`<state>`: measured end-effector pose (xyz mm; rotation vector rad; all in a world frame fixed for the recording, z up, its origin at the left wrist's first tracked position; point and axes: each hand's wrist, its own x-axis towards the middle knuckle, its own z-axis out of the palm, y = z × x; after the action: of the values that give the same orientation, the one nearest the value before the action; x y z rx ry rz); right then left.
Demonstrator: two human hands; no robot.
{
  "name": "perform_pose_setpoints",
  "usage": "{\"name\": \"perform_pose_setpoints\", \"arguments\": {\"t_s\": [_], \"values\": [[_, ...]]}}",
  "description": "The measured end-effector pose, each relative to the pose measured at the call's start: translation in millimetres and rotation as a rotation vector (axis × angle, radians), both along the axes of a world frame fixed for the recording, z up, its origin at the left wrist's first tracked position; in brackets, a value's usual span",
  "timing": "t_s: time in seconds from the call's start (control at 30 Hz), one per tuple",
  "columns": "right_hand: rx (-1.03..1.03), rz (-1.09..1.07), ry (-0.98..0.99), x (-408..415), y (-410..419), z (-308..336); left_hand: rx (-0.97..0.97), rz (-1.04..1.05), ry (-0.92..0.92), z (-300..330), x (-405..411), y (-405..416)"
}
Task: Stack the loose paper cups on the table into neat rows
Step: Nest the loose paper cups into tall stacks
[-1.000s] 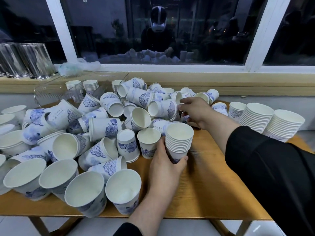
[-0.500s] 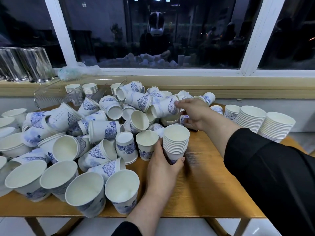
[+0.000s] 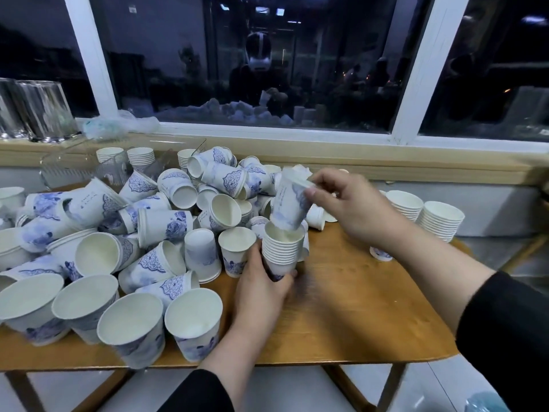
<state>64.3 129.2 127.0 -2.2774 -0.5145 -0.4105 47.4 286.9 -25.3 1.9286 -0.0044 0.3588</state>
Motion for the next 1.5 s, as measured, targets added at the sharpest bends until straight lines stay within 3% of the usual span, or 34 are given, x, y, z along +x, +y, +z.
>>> {"name": "perform_pose_setpoints", "arguments": {"t_s": [0.13,0.2,0.3,0.5,0.77,0.87,1.0,1.13,1.27,1.4,1.5], "values": [[-0.272,0.070,0.128,-4,9,-13,0.000,0.005,-0.002,-1,0,0],[-0.226,0.055,0.050,2,11,-19,-0.004,0.011,-0.006,-1,-1,0],[-0.073,-0.184,-0.092,20,3,-20,-0.002,0.013,-0.012,0,1,1],[-0.392,-0.210,0.141,68,-3,-47,0.006,0.002,-0.010,-3,4,1],[-0.582,-0.159,0.154,104,15,-70,0.007,0.001,-0.029,-8,7,2],[-0.453,-0.238,0.078,105,15,-73,0.007,0.002,-0.027,-8,7,1],[-0.096,-0.326,-0.142,84,3,-50,0.029,-0.007,-0.022,-8,7,2],[0.121,-0.168,-0.253,33,-2,-16,0.047,-0.011,-0.014,-5,5,2],[-0.040,-0.060,-0.241,-3,1,-8,0.055,0.006,-0.022,-4,3,2],[-0.290,0.032,-0.056,-11,-1,-19,0.056,-0.003,-0.016,-2,1,1],[-0.175,-0.053,-0.105,-13,-12,-21,0.060,-0.018,-0.008,-2,-1,1]]}}
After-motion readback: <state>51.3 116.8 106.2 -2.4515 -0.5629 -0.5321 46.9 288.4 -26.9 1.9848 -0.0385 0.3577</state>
